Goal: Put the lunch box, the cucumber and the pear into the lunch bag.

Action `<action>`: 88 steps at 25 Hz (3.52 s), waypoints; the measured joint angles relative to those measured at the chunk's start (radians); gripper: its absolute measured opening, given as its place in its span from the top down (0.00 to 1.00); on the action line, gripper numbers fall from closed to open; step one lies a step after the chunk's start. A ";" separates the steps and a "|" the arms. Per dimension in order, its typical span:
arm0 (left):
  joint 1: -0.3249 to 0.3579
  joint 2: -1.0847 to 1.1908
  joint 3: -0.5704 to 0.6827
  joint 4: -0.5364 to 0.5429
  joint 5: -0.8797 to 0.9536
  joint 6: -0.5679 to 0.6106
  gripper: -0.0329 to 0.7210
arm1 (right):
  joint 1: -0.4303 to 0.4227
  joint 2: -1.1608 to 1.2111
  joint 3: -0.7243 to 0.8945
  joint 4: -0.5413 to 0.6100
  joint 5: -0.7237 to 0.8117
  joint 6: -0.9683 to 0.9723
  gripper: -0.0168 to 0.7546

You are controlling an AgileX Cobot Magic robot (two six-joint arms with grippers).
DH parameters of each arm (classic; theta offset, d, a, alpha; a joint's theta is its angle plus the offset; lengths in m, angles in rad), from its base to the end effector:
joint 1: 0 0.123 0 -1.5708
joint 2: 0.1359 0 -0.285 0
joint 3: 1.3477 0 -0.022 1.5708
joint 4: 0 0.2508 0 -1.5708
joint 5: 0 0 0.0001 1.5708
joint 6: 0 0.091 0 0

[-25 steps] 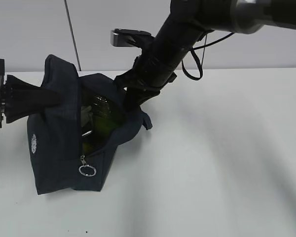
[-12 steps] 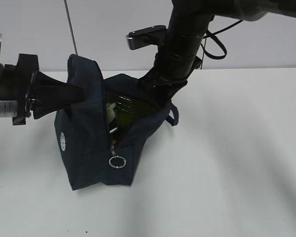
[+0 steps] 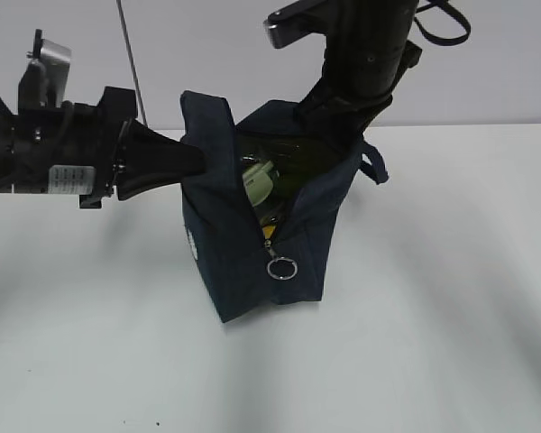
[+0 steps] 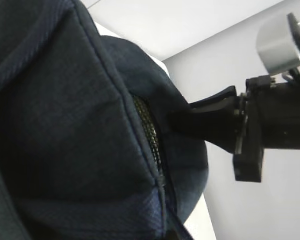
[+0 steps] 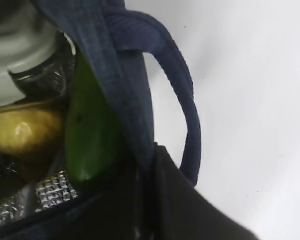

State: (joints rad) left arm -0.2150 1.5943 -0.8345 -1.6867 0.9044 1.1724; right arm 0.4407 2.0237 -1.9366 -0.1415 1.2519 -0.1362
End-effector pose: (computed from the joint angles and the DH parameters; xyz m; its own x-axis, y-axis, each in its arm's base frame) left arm 0.2820 -0.1344 0.2368 -0.8470 -0.1680 -0.5044 0.3902 0.4481 -0.8043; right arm 0.4009 0.1756 0.2965 -0.7748 -0.5625 -0.2885 -0.5324 0.8267 -0.1819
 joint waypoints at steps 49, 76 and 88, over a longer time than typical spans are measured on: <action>-0.038 0.070 -0.060 0.015 -0.011 0.003 0.98 | 0.000 -0.168 0.135 0.186 0.009 0.000 0.96; -0.038 0.070 -0.060 0.019 0.028 0.003 0.98 | 0.000 -0.499 0.292 0.082 -0.001 0.060 0.34; -0.038 0.070 -0.060 0.045 0.034 0.004 0.98 | 0.000 -0.897 0.962 0.583 -0.331 -0.189 0.35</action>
State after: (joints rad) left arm -0.2533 1.6648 -0.8943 -1.6415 0.9385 1.1766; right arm 0.4407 1.1271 -0.9745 0.4418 0.9213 -0.3251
